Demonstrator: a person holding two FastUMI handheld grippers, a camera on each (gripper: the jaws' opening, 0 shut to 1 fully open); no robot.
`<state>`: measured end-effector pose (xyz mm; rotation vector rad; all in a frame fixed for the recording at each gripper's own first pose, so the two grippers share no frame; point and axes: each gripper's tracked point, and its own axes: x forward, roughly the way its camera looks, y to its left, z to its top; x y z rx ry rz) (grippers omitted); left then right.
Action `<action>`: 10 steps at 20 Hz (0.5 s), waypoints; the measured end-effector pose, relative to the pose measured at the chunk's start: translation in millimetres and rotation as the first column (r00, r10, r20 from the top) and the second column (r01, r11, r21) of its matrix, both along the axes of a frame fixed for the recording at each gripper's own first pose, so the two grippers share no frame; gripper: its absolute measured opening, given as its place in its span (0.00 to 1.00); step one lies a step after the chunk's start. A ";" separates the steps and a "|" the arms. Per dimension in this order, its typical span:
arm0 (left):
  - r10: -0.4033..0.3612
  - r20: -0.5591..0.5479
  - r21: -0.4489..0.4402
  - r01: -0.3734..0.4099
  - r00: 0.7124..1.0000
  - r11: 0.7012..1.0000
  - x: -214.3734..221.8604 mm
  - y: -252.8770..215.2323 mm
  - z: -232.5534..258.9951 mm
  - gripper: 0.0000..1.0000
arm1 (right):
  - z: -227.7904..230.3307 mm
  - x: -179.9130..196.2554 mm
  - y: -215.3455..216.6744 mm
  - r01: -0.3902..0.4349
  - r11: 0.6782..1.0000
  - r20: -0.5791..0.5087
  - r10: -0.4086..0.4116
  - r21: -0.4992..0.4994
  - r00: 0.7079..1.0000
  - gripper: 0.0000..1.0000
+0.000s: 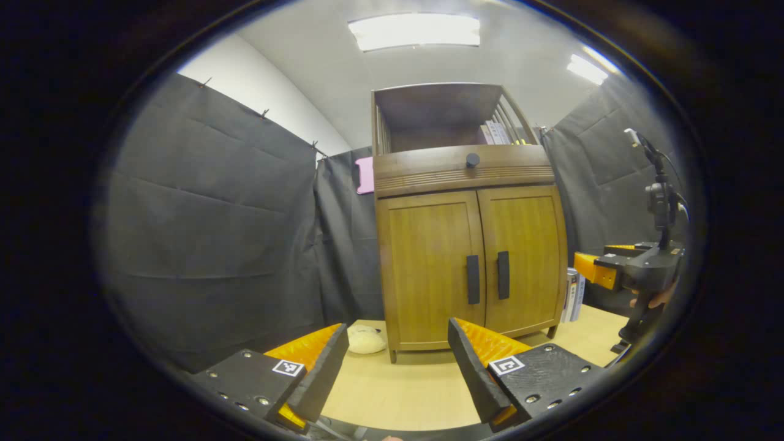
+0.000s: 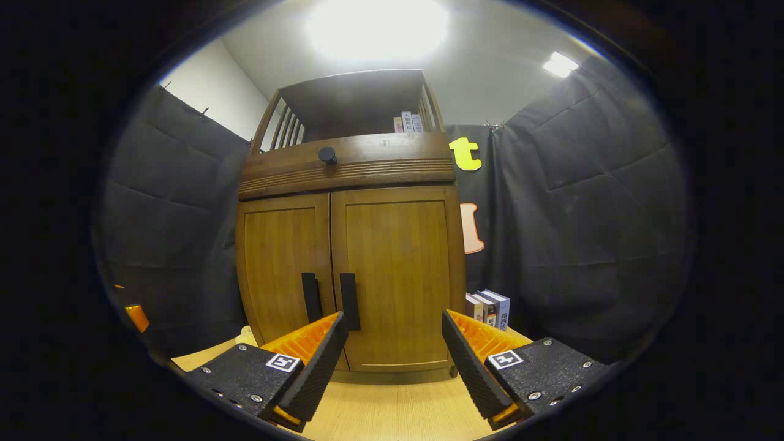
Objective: Open the right door of the double-door shoe cabinet with the right hand, and open the left door with the left hand.
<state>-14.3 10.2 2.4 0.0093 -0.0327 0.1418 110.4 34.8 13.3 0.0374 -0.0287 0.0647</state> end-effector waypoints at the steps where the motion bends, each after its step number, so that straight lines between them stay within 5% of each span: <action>1: 0.013 0.001 0.002 -0.013 1.000 1.000 -1.2 0.3 -0.5 0.99 | 1.3 6.6 3.2 -0.004 1.000 0.005 0.004 0.003 1.000 0.95; 10: 0.115 0.002 0.010 -0.115 0.993 0.993 -12.0 7.2 6.7 0.93 | -1.6 73.5 34.7 -0.038 0.999 -0.010 0.039 0.030 0.999 0.95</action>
